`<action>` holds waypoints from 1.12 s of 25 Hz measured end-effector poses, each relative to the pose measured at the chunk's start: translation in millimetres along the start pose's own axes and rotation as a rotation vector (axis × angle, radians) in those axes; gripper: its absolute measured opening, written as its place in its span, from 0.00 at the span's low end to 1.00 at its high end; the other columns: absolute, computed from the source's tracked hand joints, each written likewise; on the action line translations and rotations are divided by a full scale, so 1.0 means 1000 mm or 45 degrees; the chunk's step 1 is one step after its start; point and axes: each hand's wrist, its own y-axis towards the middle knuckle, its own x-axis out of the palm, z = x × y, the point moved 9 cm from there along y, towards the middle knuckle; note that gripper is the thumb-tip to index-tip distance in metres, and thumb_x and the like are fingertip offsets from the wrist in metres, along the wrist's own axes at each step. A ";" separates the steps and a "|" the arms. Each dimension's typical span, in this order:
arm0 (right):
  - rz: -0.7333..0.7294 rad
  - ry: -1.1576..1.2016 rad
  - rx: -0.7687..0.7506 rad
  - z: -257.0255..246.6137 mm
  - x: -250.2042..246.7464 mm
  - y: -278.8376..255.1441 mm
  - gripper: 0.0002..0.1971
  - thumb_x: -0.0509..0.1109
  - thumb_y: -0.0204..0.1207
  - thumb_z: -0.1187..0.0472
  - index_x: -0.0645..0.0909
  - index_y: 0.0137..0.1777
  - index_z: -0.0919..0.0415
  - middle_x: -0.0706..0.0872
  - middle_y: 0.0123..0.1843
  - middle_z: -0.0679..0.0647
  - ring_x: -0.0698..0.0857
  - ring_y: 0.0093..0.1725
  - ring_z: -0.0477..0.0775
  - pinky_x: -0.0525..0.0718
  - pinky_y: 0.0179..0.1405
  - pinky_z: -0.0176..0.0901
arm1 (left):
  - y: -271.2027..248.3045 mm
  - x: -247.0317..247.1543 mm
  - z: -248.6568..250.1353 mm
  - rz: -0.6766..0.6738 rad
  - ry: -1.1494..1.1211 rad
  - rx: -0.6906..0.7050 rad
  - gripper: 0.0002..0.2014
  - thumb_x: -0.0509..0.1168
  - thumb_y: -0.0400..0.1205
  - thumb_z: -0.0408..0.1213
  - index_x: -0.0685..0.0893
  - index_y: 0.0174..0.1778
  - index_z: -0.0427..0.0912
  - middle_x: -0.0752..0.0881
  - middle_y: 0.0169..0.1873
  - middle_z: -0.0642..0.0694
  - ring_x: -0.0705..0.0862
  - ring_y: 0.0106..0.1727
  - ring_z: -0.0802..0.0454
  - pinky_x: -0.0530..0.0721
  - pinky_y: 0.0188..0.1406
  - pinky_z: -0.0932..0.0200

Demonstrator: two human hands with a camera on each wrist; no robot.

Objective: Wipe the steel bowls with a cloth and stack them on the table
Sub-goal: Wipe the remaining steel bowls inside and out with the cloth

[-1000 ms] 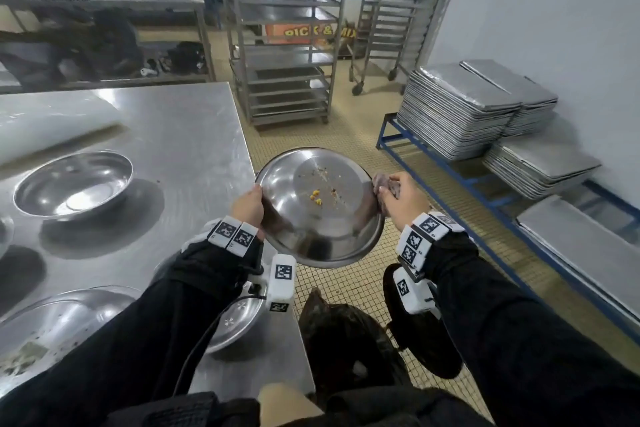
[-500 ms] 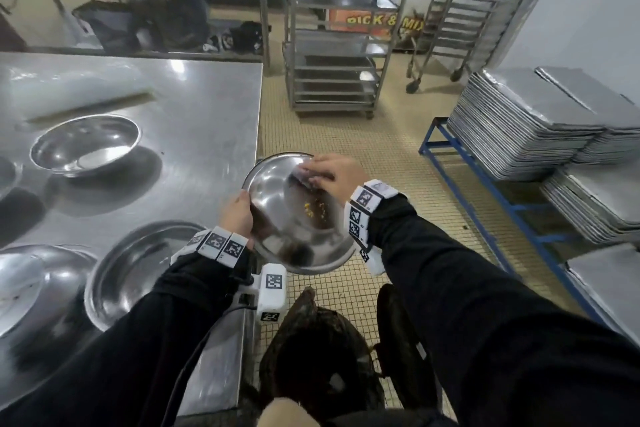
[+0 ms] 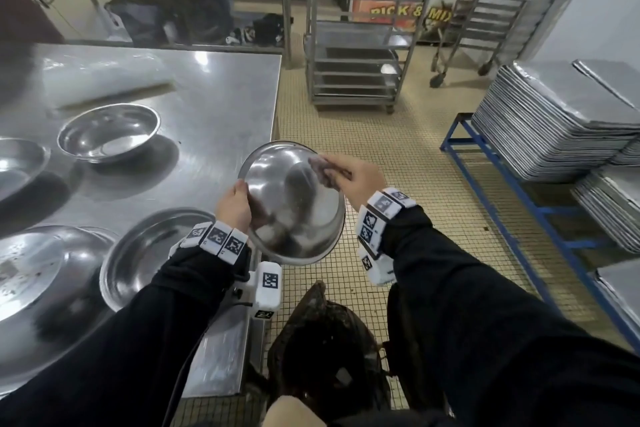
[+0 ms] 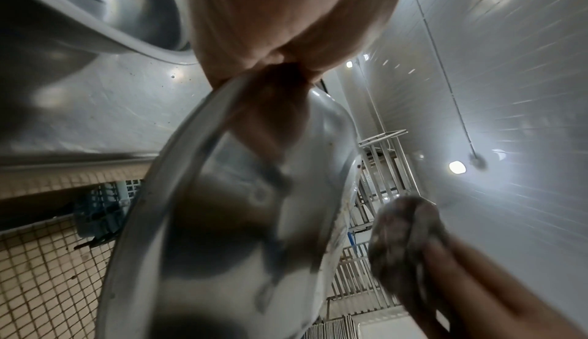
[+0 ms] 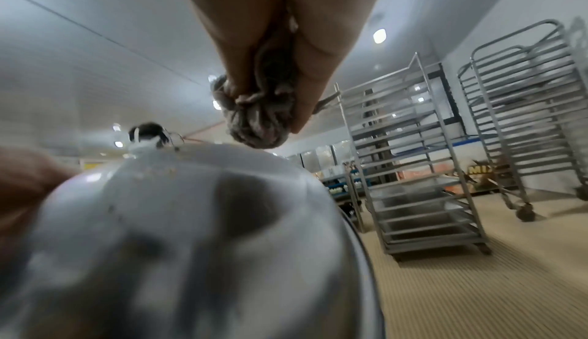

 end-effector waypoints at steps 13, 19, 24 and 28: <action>0.300 0.074 0.407 0.069 0.002 -0.118 0.17 0.65 0.81 0.57 0.78 0.70 0.52 0.90 0.51 0.51 0.88 0.47 0.48 0.88 0.49 0.49 | -0.033 0.014 0.015 -0.055 -0.127 0.129 0.16 0.52 0.89 0.47 0.81 0.54 0.42 0.86 0.48 0.42 0.84 0.55 0.43 0.84 0.59 0.47; 0.407 -0.137 -0.109 -0.038 0.019 -0.101 0.23 0.53 0.84 0.50 0.64 0.78 0.52 0.65 0.80 0.50 0.62 0.81 0.53 0.56 0.81 0.43 | -0.078 0.044 0.042 -0.111 -0.162 0.318 0.16 0.54 0.89 0.46 0.81 0.40 0.47 0.86 0.45 0.41 0.84 0.48 0.48 0.83 0.53 0.53; 0.441 -0.253 0.130 0.004 -0.038 -0.043 0.24 0.48 0.85 0.48 0.60 0.81 0.51 0.61 0.82 0.52 0.59 0.81 0.56 0.60 0.80 0.56 | -0.095 0.040 0.056 -0.111 -0.206 0.395 0.16 0.55 0.89 0.44 0.81 0.38 0.48 0.83 0.36 0.50 0.81 0.37 0.56 0.81 0.39 0.66; 0.316 0.081 0.395 0.065 -0.024 -0.083 0.24 0.49 0.86 0.48 0.59 0.81 0.50 0.66 0.80 0.54 0.68 0.77 0.57 0.70 0.74 0.64 | -0.089 0.025 0.052 -0.041 -0.221 0.349 0.16 0.53 0.89 0.45 0.80 0.38 0.51 0.83 0.38 0.51 0.82 0.41 0.56 0.80 0.42 0.66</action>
